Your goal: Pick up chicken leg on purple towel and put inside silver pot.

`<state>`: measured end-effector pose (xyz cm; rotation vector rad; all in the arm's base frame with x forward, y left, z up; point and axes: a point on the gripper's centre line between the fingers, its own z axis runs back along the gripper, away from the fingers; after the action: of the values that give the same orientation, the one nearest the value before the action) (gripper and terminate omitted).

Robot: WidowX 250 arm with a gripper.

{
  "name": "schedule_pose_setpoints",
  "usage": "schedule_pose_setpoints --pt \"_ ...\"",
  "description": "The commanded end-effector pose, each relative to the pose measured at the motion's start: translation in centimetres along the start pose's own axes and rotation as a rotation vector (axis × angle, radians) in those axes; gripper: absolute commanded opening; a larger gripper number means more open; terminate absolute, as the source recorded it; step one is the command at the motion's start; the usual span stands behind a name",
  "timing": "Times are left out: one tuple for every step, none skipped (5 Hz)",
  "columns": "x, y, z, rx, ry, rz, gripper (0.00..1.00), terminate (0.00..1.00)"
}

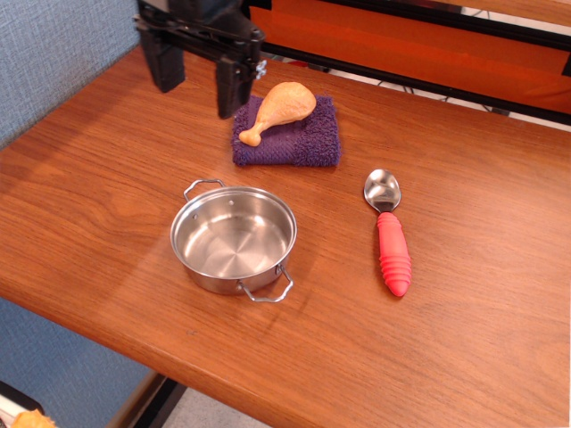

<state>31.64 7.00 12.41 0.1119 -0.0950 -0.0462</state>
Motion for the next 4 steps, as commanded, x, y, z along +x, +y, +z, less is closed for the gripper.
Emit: schedule_pose_setpoints --pt "6.5 0.1 -2.5 0.017 -0.058 -0.002 1.00 0.00" --pt "7.5 0.3 -4.3 0.036 -0.026 0.001 1.00 0.00" --pt "7.9 0.8 -5.9 0.043 0.009 0.006 1.00 0.00" --pt "8.3 1.4 -7.2 0.054 0.043 0.006 1.00 0.00"
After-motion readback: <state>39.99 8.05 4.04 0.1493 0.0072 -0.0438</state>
